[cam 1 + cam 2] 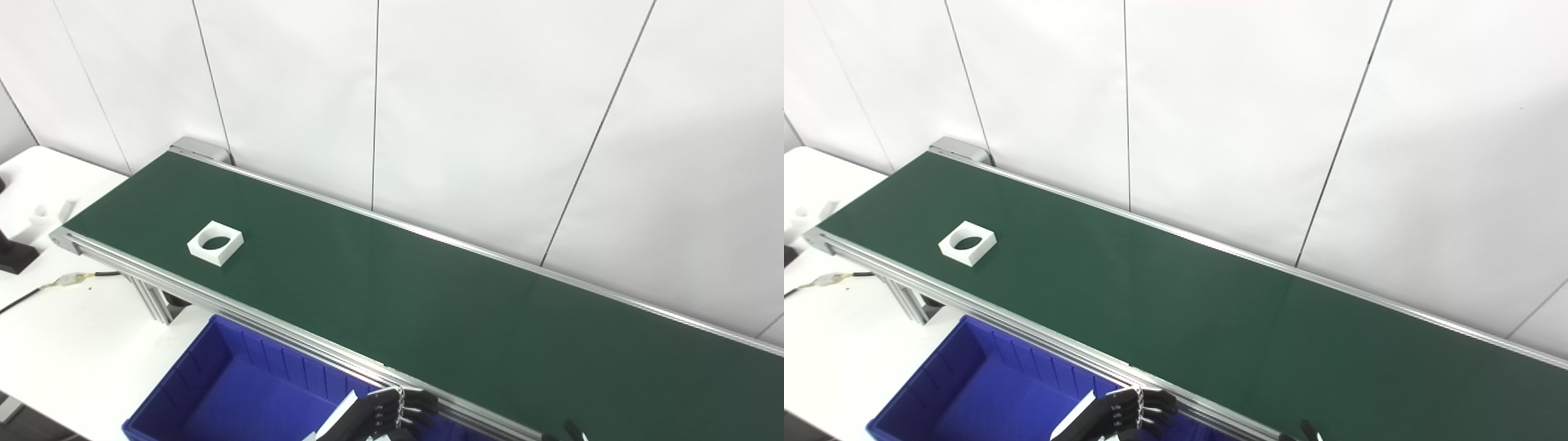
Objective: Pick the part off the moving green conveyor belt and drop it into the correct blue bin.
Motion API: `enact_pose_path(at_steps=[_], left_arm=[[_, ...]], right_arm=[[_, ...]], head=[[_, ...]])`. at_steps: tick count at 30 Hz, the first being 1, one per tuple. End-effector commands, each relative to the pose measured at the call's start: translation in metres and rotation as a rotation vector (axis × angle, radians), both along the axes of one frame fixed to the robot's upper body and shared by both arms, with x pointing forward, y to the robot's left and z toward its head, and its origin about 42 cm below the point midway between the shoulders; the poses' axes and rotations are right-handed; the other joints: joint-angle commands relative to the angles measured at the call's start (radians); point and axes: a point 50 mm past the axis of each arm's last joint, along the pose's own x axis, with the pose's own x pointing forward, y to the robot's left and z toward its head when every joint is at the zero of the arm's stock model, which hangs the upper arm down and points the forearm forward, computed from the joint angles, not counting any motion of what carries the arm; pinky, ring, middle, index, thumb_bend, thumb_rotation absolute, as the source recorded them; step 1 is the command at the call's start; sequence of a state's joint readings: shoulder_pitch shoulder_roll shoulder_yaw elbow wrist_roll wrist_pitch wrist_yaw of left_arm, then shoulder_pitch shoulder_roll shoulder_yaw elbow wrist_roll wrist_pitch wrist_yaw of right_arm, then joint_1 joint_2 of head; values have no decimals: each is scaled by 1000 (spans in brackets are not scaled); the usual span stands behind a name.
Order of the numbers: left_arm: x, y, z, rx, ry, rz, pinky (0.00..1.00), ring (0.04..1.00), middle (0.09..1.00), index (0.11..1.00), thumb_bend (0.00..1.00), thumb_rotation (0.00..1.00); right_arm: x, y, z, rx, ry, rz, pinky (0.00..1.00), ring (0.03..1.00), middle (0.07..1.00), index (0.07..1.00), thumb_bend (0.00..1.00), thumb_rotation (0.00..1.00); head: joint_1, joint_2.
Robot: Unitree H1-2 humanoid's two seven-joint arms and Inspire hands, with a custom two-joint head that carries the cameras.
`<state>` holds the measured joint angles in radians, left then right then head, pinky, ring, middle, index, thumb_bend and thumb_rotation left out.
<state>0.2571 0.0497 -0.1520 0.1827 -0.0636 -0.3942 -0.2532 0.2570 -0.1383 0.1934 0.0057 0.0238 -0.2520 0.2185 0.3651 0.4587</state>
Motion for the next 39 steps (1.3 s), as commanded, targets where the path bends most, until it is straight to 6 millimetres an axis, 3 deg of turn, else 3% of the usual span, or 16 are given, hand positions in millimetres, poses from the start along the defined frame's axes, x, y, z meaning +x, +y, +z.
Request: enact_pose_path(at_steps=[1, 14, 22, 26, 32, 39], left_arm=[[9, -3, 10, -5, -73, 2, 595, 670, 724, 718, 770, 703], [16, -3, 13, 17, -90, -8, 578, 662, 721, 712, 831, 676], [17, 8, 25, 61, -98, -13, 584, 664, 709, 706, 834, 591], [19, 26, 47, 118, -111, -39, 577, 658, 702, 689, 855, 475], [21, 48, 89, 184, -168, -62, 564, 658, 709, 678, 889, 442], [29, 64, 136, 224, -225, -63, 594, 681, 722, 702, 857, 375]], right_arm=[[5, 1, 9, 20, -70, 4, 712, 817, 875, 977, 672, 330], [9, 2, 6, 18, -68, 0, 703, 801, 863, 967, 701, 368], [11, 3, 6, 23, -68, 0, 698, 798, 864, 966, 722, 382], [11, 3, 6, 25, -64, -3, 697, 796, 854, 959, 724, 370], [11, 4, 6, 27, -62, -6, 699, 790, 850, 958, 732, 373], [11, 3, 7, 26, -66, -6, 693, 788, 848, 959, 746, 394]], head=[[0, 1], [4, -5], [1, -5], [2, -4], [5, -2], [11, 1]])
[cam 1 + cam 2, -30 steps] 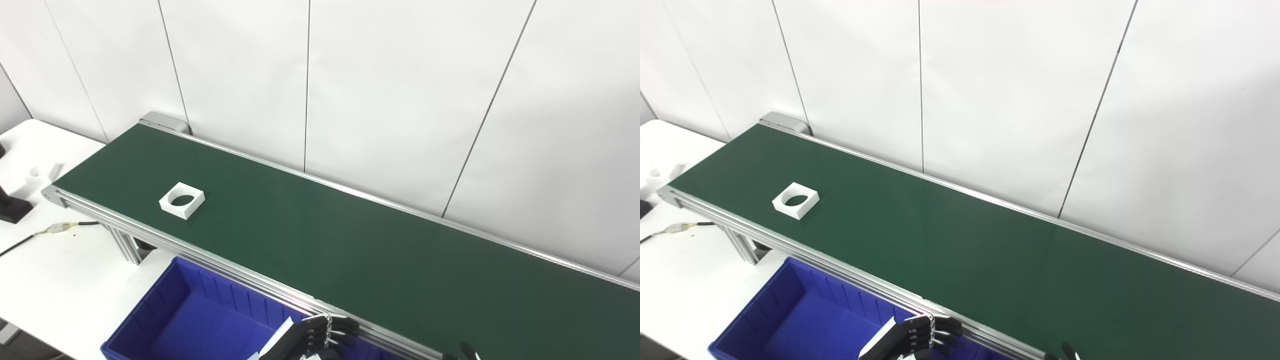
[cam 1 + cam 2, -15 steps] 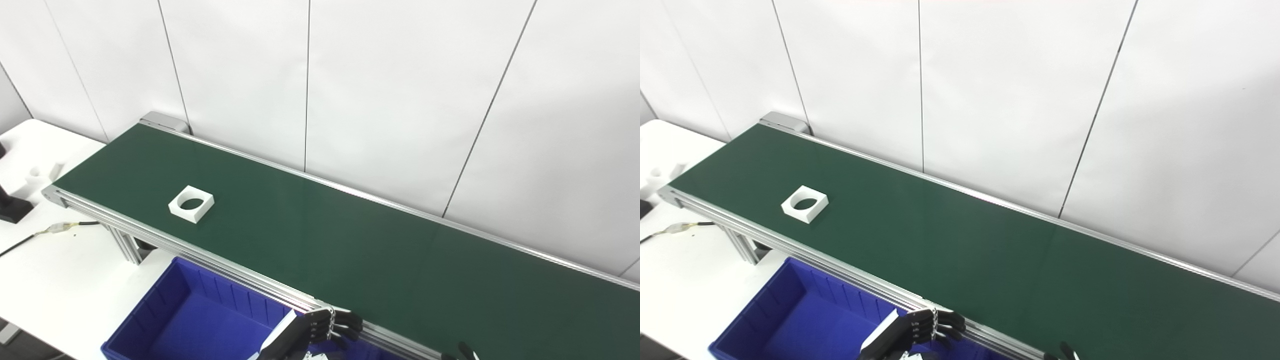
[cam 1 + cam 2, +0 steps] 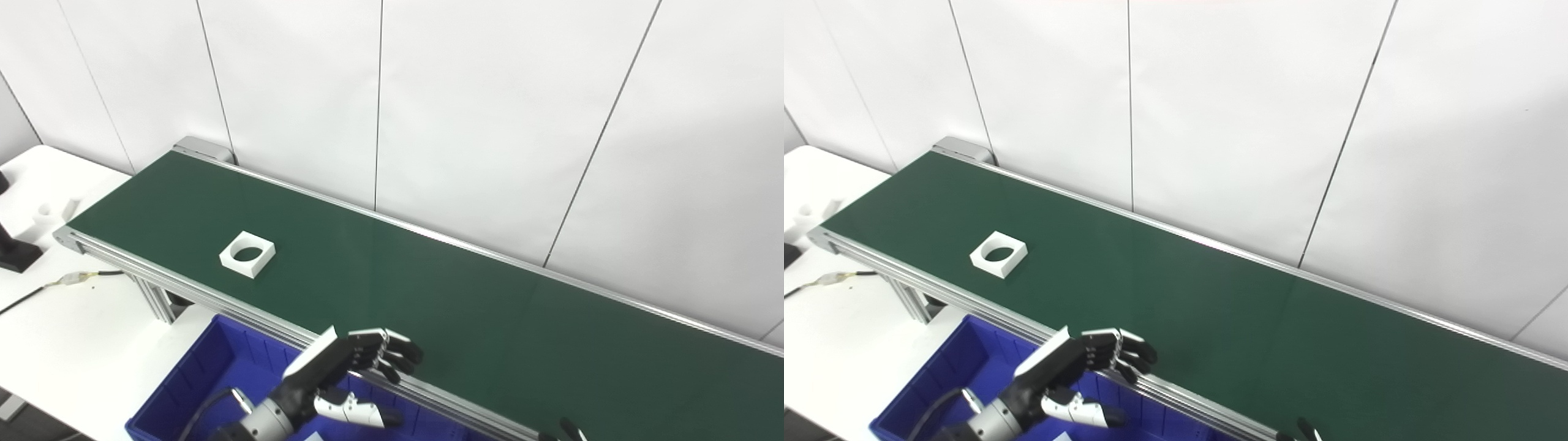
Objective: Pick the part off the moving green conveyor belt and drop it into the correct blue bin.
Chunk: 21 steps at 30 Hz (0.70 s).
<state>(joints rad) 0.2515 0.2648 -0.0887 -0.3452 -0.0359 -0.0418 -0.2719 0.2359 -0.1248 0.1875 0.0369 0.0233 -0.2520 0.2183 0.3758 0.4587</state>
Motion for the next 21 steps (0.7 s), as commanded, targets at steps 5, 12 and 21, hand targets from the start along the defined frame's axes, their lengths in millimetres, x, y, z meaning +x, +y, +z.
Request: enact_pose_path(at_steps=[5, 12, 21], left_arm=[[17, 12, 37, 63, -93, -9, 617, 697, 734, 709, 788, 302], [33, 33, 65, 213, -162, 22, 609, 710, 742, 722, 759, 231], [61, 57, 90, 414, -206, 49, 629, 732, 773, 752, 782, 148]], right_arm=[[6, -2, 10, 11, -76, 3, 694, 785, 847, 957, 741, 373], [7, -2, 11, 8, -82, 10, 688, 787, 853, 959, 740, 376], [8, 0, 10, 12, -82, 11, 689, 789, 856, 961, 760, 405]], head=[[9, 2], [13, 5], [17, 8]])
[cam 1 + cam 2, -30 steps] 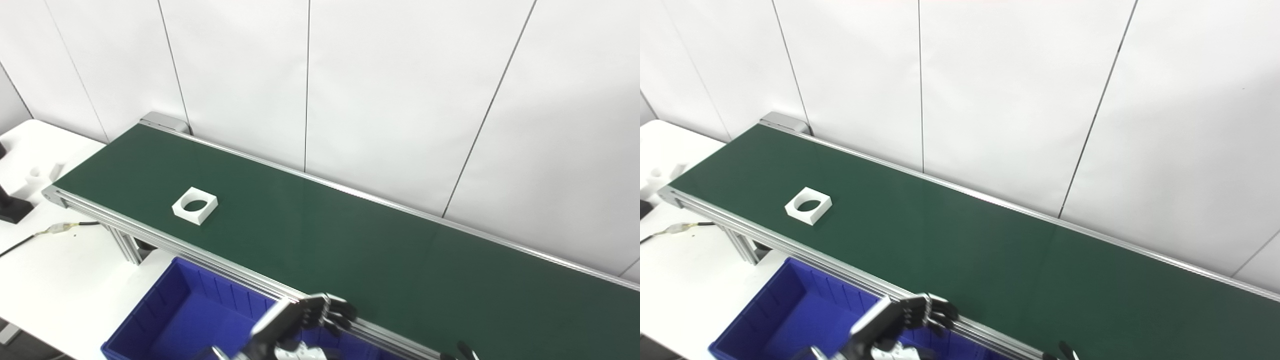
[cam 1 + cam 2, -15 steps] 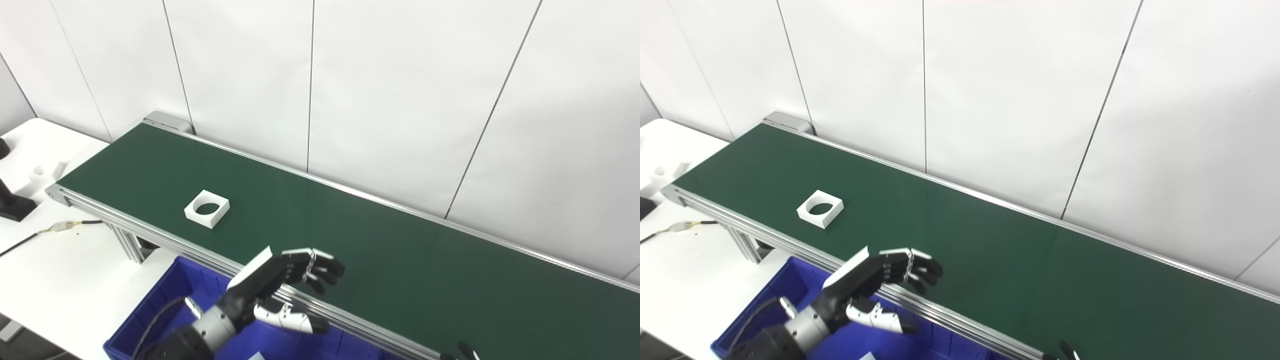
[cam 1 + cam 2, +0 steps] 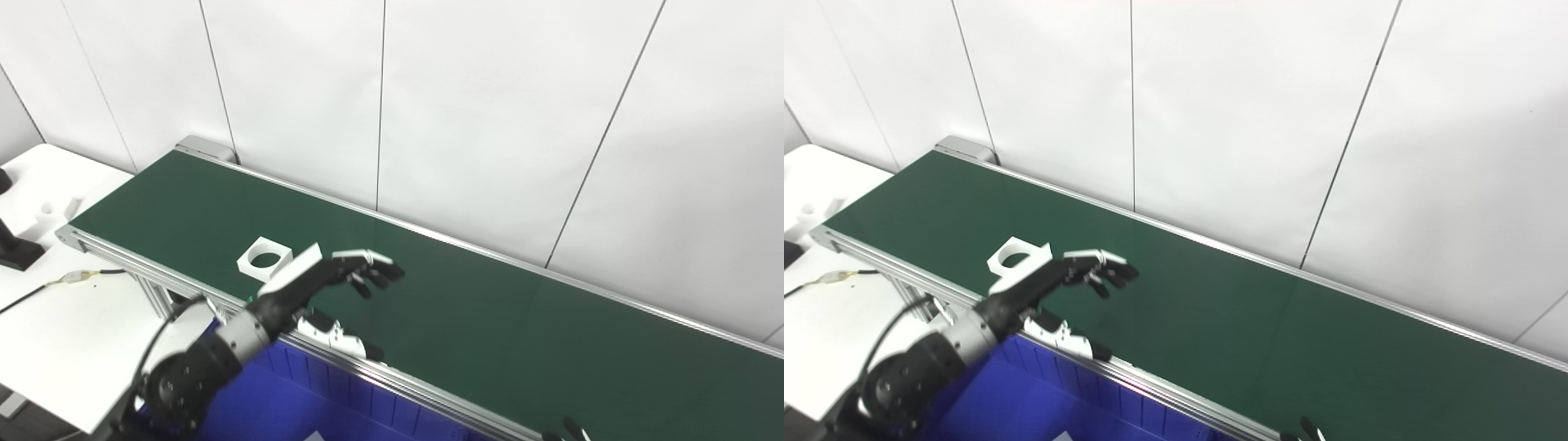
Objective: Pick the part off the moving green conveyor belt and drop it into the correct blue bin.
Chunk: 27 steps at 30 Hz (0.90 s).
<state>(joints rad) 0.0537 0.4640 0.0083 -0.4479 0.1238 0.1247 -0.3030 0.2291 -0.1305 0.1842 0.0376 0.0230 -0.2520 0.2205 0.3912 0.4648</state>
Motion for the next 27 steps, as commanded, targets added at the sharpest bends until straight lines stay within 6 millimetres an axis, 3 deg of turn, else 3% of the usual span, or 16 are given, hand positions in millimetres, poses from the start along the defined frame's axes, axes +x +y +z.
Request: enact_pose_path(at_steps=[1, 15, 27], left_arm=[[9, 7, 16, 68, -39, 4, 631, 735, 774, 752, 787, 136], [55, 35, 48, 460, -23, 81, 707, 843, 851, 812, 901, 30], [93, 57, 49, 684, -26, 131, 766, 860, 873, 829, 894, 0]], right_arm=[[5, 2, 9, 18, -76, 9, 689, 789, 855, 961, 760, 404], [9, 4, 9, 18, -77, 8, 693, 783, 849, 961, 769, 416], [11, 1, 7, 11, -79, 12, 680, 781, 845, 960, 773, 422]], head=[[0, 2], [5, -4], [13, -6]])
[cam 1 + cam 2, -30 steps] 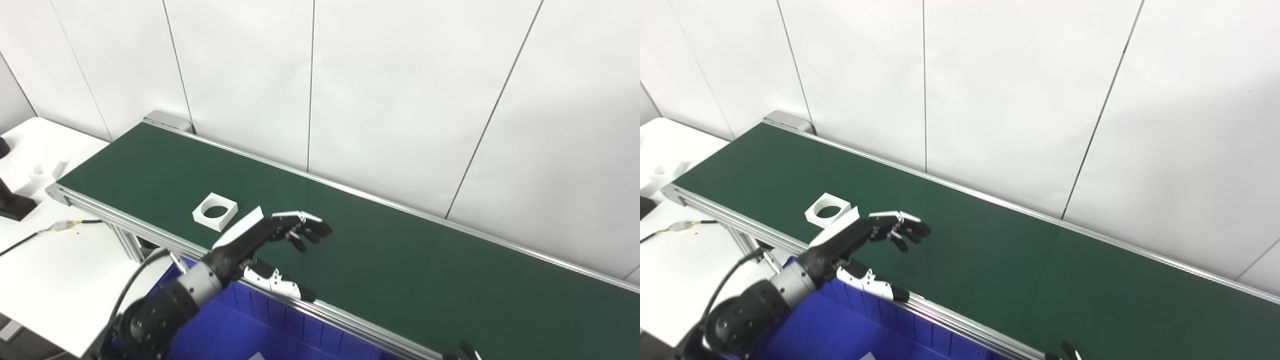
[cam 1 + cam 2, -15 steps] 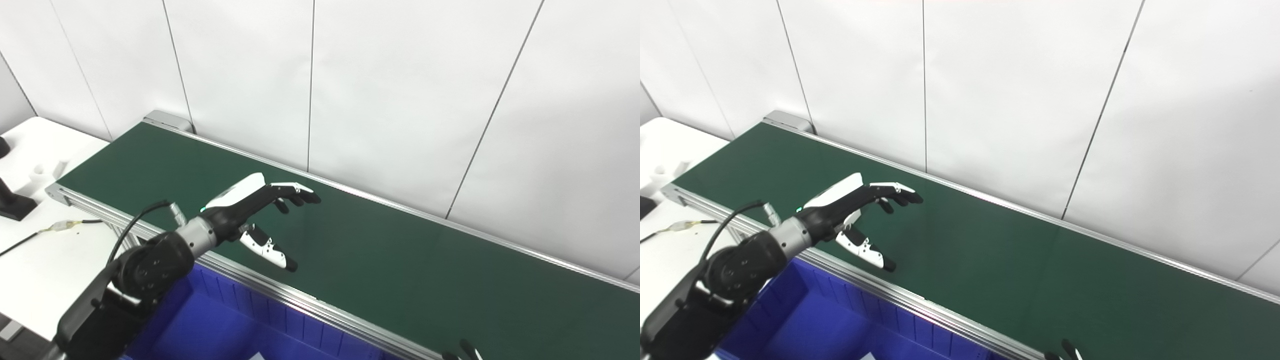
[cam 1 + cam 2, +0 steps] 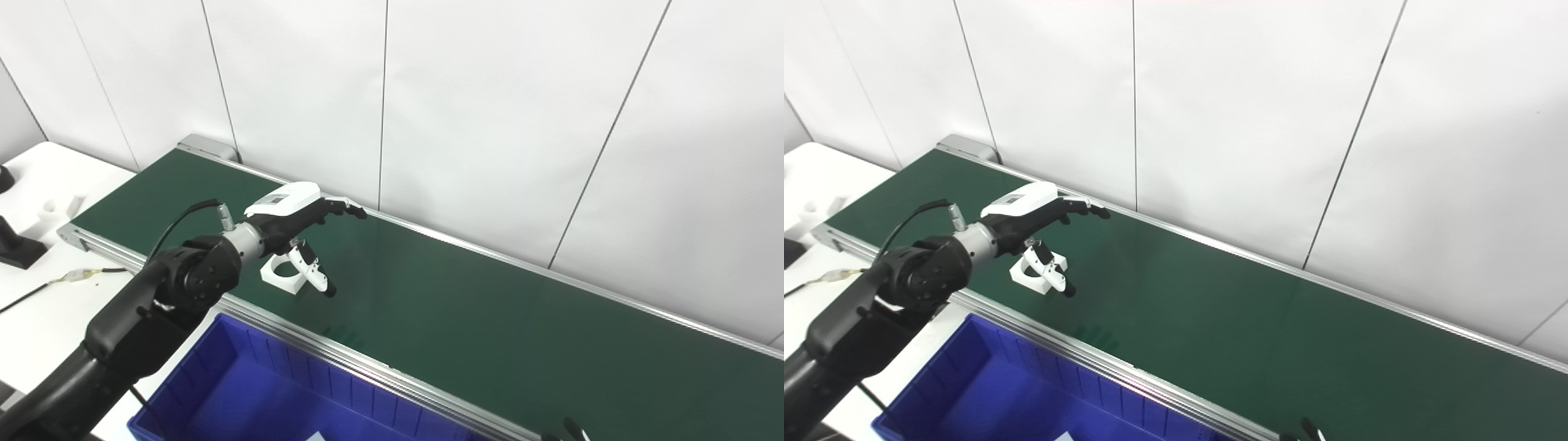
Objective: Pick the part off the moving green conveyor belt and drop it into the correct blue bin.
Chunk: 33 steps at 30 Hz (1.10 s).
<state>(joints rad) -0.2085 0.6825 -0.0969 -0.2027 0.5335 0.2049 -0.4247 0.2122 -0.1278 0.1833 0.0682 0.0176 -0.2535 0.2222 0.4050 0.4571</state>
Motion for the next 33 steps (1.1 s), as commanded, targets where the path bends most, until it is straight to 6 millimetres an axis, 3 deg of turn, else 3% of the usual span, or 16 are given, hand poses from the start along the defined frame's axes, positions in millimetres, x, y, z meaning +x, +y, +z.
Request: enact_pose_path(at_steps=[1, 17, 26, 33], left_arm=[[13, 7, 25, 83, -82, -8, 770, 861, 874, 828, 895, 0], [34, 18, -6, 260, -40, -25, 694, 834, 860, 812, 899, 0], [36, 26, -23, 294, 23, -10, 739, 855, 871, 823, 881, 0], [40, 29, -36, 310, 54, -4, 716, 843, 878, 817, 889, 0]], right_arm=[[7, 1, 12, 18, -91, 10, 681, 780, 844, 960, 775, 426], [5, 1, 13, 28, -92, 6, 677, 776, 844, 955, 775, 428], [3, 1, 14, 28, -95, 4, 680, 777, 846, 957, 777, 433], [2, 1, 15, 26, -99, 7, 678, 780, 850, 960, 768, 434]], head=[[0, 2], [-8, 9], [-12, 14], [-13, 18]])
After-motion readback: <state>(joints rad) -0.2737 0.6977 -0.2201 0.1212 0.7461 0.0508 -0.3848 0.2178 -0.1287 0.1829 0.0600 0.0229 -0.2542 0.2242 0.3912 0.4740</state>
